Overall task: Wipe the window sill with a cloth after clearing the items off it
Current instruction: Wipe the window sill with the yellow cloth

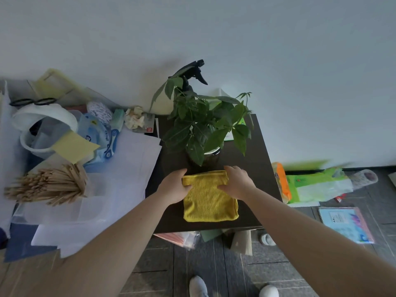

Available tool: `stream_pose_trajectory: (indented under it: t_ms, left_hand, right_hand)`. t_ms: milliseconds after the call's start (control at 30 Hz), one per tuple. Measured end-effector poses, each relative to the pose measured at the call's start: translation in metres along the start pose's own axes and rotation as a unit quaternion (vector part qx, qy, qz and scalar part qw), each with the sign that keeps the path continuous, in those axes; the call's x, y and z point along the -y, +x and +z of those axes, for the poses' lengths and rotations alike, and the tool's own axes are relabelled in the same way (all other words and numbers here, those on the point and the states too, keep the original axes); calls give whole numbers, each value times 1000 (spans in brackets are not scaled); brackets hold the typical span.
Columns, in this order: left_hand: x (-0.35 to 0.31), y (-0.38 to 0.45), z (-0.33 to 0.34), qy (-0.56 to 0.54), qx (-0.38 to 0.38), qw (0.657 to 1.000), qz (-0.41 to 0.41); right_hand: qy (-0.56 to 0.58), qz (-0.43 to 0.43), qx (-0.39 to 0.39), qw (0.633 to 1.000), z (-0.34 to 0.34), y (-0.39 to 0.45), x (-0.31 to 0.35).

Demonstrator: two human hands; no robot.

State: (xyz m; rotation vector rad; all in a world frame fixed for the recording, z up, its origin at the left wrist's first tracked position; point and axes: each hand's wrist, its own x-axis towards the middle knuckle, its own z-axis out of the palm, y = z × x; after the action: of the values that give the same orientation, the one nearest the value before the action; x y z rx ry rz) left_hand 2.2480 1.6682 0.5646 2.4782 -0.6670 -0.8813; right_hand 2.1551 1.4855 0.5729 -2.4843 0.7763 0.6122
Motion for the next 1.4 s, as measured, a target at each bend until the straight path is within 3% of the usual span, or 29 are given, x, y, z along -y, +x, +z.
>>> stream_pose_trajectory:
  t_ms: [233,333,667,767,1067,1233,1400]
  left_hand:
    - [3,9,13,38,-23,999,-12]
    - [-6,4,15,47,-75,996,-7]
    - [-68,-36,5,-118,-86,989,-18]
    - [-106,-51,10,-98,-83,992,12]
    - [-274,-116,80,-20,-86,989,120]
    - [-392,-159,160,24,-59,979,196]
    - [-522,-206,250,-16,-21,961,274]
  right_hand:
    - [38,56,2,998,5,0,-1]
    - [56,50,6,997,3,-5,-5]
    - [224,2,-2,975,-28,-59,-38]
    - [227,-5,-20,974,-50,-89,-68]
    - [325,19,-123,937,-109,-211,-227]
    - [358,62,-173,915,-128,-307,-347]
    - [334,113,-248,902,-155,-398,-467]
